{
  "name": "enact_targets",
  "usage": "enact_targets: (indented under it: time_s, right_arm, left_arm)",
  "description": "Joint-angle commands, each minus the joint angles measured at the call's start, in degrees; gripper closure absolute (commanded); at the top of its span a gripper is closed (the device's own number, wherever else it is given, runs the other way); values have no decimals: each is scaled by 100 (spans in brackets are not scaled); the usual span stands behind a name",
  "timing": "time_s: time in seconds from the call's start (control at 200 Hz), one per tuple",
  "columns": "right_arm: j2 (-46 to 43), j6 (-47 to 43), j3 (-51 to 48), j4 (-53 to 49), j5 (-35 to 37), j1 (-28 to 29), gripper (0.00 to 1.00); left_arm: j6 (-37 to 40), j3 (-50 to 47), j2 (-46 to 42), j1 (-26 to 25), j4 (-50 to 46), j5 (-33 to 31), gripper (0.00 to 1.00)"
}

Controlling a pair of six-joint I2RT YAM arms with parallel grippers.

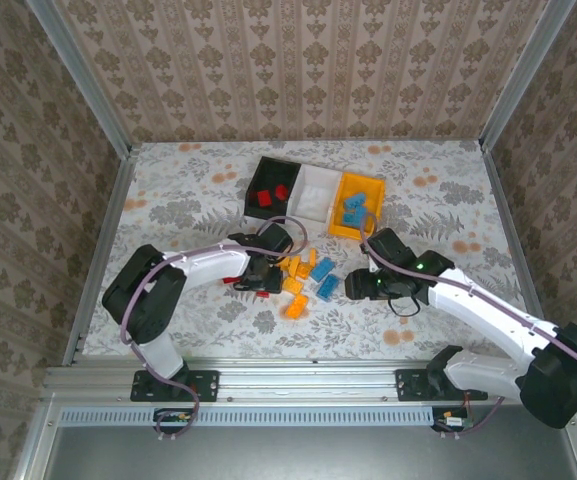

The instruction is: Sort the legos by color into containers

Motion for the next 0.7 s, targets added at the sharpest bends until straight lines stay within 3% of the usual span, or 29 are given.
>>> enact_targets:
  time_s: [0.0, 0.18, 0.385, 0.54, 0.69]
  right_arm:
    - [210, -349, 110, 26, -309, -66, 41]
    - [437, -284, 208, 242, -403, -73, 41]
    - [346, 152, 89, 601, -388, -64, 41]
    - [346, 475, -3, 829, -388, -27, 41]
    - [193, 676, -12, 804, -282, 102, 41]
  left_arm:
    - [-192, -48, 2, -63, 6, -12, 60]
    - [-169, -177, -403, -94, -197, -46, 72]
    - [395, 135, -1371, 81, -819, 32, 73]
    - [1073, 1108, -1771, 684, -1150, 454, 73]
    - [1797, 2637, -1120, 1218, -1543, 645, 72]
